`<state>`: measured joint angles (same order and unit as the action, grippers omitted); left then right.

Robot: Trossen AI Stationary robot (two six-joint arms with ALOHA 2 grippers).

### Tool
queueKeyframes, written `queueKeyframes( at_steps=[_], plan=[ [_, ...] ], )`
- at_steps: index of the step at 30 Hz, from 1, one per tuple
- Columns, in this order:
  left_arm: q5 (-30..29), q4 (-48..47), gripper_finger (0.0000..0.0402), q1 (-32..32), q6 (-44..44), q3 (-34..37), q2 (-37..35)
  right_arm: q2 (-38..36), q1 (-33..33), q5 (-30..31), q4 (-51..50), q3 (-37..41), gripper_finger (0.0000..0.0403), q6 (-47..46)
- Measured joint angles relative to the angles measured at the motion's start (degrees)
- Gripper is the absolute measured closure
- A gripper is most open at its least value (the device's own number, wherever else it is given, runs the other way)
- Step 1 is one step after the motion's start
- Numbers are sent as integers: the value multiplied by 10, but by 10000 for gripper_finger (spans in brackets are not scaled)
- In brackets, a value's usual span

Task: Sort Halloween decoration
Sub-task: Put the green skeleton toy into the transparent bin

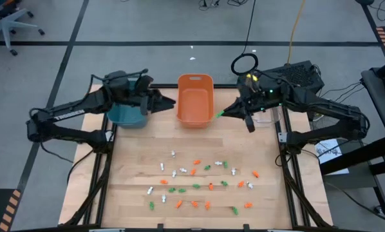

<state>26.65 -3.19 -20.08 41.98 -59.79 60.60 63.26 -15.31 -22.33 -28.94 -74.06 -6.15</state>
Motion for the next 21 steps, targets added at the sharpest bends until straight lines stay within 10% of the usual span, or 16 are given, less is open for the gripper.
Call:
queueKeyframes(
  at_steps=[12,21],
  plan=[
    [-176,-74,149,91,-159,0,-33,-21,-46,31,-105,0,402,-2],
    [-172,-150,148,97,-154,0,-31,-19,-46,60,-104,0,402,0]
  ],
)
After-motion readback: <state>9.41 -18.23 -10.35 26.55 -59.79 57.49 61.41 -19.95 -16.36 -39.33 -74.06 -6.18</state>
